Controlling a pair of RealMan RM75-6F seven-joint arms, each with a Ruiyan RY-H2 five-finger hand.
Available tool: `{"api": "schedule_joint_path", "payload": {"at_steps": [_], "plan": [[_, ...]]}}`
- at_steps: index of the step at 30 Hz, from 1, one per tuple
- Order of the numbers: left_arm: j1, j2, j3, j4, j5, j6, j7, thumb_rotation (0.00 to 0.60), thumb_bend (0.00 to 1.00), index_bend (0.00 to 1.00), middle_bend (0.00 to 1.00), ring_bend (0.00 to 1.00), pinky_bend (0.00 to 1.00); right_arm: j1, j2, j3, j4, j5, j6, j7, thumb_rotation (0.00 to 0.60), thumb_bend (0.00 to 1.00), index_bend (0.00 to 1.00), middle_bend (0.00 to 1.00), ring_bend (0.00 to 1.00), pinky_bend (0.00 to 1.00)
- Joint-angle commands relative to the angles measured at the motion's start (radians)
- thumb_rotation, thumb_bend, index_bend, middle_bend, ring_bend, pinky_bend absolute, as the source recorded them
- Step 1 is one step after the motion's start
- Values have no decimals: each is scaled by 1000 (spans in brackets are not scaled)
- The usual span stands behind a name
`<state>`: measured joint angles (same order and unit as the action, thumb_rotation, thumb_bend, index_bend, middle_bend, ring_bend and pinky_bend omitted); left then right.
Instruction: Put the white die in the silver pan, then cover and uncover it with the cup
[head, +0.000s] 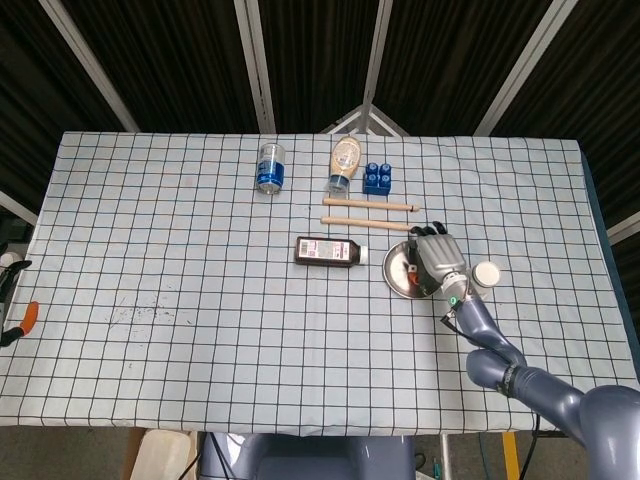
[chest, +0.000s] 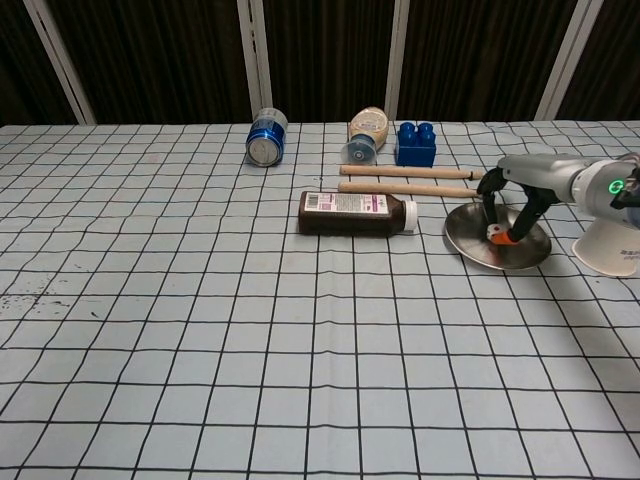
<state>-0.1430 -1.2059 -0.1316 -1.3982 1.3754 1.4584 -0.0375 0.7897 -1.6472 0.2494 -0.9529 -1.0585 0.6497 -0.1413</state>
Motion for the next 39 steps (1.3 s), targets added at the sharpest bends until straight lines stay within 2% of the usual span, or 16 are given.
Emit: {"api": "schedule_joint_path", "payload": {"at_steps": [1, 5, 8, 15, 17, 19, 25, 34, 39], "plan": [[-1, -1, 1, 0, 1, -1, 3, 600, 548, 210, 0, 0, 98, 0, 0, -2, 8, -1, -3, 11, 600, 382, 609, 193, 163, 0], [-2, -4, 1, 1, 1, -3, 10, 600, 548, 210, 0, 0, 98, -4, 11, -12, 3, -2, -11, 15, 600, 381, 608, 192, 153, 0], [-4, -7, 3, 2, -1, -9, 15, 600, 548, 210, 0, 0, 98, -9, 22, -9, -12, 10, -20, 27, 600, 370, 571, 192, 139, 0], [-3, -7, 2, 0, 1, -5, 17, 600, 548, 208, 0, 0, 98, -6, 57, -18, -58, 26, -54, 25, 600, 150, 274, 188, 115, 0], [-3, -7, 2, 1, 0, -5, 17, 600, 548, 207, 0, 0, 98, -7, 65, -15, -70, 31, -53, 31, 600, 106, 194, 173, 110, 0], [-3, -8, 2, 2, 0, -5, 16, 600, 549, 206, 0, 0, 98, -6, 72, -14, -84, 35, -54, 33, 600, 91, 153, 160, 107, 0], [-4, -8, 1, 7, -3, -10, 14, 600, 548, 206, 0, 0, 98, -17, 125, -13, -146, 30, -3, 9, 600, 89, 145, 158, 106, 0], [-7, -14, 6, 6, 5, -14, 22, 600, 549, 206, 0, 0, 98, -92, 300, 3, -297, 45, 125, -15, 600, 88, 174, 158, 143, 0], [-8, -18, 8, 3, 5, -15, 33, 600, 549, 207, 0, 0, 98, -145, 397, -15, -401, 42, 171, -20, 600, 88, 196, 161, 162, 0]]}}
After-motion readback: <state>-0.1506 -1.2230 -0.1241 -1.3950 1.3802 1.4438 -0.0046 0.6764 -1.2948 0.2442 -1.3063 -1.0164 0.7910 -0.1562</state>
